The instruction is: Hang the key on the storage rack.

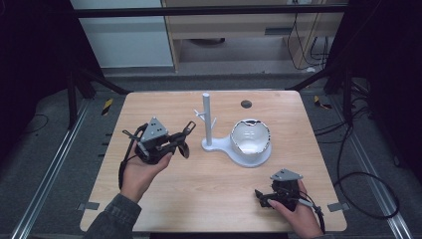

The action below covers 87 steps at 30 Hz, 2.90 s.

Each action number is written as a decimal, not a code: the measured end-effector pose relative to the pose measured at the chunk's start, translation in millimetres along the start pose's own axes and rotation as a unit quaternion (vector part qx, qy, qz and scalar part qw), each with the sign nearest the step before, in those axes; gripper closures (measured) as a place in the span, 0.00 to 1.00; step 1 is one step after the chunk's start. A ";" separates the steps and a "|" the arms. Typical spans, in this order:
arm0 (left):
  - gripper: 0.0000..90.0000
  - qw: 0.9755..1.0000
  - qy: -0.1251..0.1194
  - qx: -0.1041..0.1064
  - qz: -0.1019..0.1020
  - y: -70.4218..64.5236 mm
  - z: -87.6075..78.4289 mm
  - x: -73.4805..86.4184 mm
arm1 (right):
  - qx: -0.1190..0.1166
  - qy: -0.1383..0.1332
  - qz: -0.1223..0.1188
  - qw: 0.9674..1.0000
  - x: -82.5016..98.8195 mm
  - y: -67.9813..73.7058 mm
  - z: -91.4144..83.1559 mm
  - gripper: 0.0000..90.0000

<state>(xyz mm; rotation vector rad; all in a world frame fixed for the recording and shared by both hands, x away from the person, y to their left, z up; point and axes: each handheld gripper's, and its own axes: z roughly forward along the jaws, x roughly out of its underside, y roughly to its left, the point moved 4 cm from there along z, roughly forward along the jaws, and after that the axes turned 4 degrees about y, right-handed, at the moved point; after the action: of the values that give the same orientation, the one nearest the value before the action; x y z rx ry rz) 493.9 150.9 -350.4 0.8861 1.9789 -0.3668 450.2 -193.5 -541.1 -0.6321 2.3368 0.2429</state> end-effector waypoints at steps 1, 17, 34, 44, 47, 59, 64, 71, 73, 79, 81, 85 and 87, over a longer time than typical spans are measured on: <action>0.89 1.000 0.003 0.002 0.002 -1.1 1.5 -3.2 | 0.000 0.000 0.000 1.000 0.0 0.0 0.0 0.00; 0.89 1.000 0.010 -0.020 0.005 3.1 14.0 -14.2 | 0.001 -0.001 -0.002 1.000 0.1 -0.2 0.1 0.00; 0.89 0.999 0.010 -0.032 -0.025 17.8 35.7 -18.3 | 0.003 -0.002 -0.006 1.000 0.1 -0.7 0.3 0.01; 0.89 0.999 0.027 -0.042 -0.008 12.0 48.4 -18.6 | 0.002 -0.002 -0.002 1.000 0.1 -0.1 0.1 0.01; 0.89 0.999 0.025 -0.043 -0.014 12.9 51.2 -17.0 | 0.002 -0.002 -0.002 1.000 0.1 -0.1 0.1 0.01; 0.89 0.999 0.022 -0.043 -0.025 14.6 59.0 -17.3 | 0.002 -0.002 -0.002 1.000 0.1 0.0 0.1 0.01; 0.89 0.999 0.021 -0.039 -0.028 14.4 63.3 -17.6 | 0.002 -0.002 -0.001 1.000 0.1 0.1 0.1 0.01; 0.89 0.999 0.025 -0.037 -0.029 13.2 71.7 -17.1 | 0.002 -0.002 -0.002 1.000 0.1 0.0 0.2 0.01; 0.89 0.998 0.026 -0.037 -0.031 13.6 74.4 -16.0 | 0.002 -0.002 -0.002 1.000 0.1 0.0 0.1 0.01; 0.89 0.998 0.030 -0.037 -0.035 14.4 78.9 -13.0 | 0.002 -0.002 -0.002 1.000 0.1 0.0 0.1 0.01; 0.89 0.998 0.030 -0.038 -0.036 14.6 80.6 -11.9 | 0.002 -0.002 -0.002 1.000 0.1 0.1 0.1 0.01; 0.89 0.998 0.031 -0.038 -0.038 15.0 83.0 -9.5 | 0.003 -0.002 -0.002 1.000 0.1 0.1 0.0 0.01; 0.89 0.998 0.026 -0.038 -0.043 15.2 84.8 -7.5 | 0.003 -0.002 -0.002 1.000 0.1 0.1 0.0 0.01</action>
<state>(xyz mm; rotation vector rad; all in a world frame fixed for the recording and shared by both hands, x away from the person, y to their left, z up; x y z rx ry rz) 559.8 110.3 -388.9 0.7727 2.0698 -0.3181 450.1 -193.5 -541.2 -0.6329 2.3323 0.2361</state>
